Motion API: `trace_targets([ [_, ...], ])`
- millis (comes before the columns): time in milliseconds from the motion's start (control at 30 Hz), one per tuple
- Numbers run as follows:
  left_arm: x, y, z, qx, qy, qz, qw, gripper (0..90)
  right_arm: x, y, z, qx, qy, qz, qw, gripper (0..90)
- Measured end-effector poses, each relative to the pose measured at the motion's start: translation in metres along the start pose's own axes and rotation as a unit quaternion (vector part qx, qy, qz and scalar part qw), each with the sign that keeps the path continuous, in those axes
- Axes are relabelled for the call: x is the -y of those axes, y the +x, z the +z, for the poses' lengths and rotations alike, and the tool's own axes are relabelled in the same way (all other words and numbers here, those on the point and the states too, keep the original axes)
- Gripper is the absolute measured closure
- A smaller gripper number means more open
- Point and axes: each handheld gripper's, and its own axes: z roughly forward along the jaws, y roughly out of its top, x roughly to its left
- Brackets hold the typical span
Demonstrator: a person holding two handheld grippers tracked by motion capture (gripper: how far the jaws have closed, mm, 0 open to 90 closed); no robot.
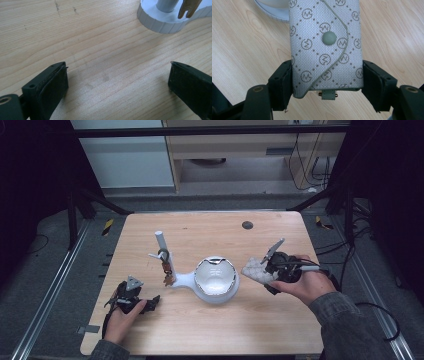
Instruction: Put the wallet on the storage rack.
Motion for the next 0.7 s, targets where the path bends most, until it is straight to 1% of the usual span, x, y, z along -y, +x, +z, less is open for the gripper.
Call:
trace_targets([
  [200,0.000,0.000,0.000,0.001,0.000,-0.001,1.0000,2.1,-0.004,0.001,0.000,-0.002,0.002,0.000,1.0000,31.3],
  [300,0.000,0.000,0.000,0.001,0.000,-0.001,1.0000,2.1,-0.007,0.001,0.000,-0.003,0.004,-0.006,1.0000,31.3],
  [700,0.000,0.000,0.000,0.000,-0.001,-0.003,1.0000,2.1,-0.019,0.005,0.000,-0.004,0.005,-0.018,0.9998,31.3],
])
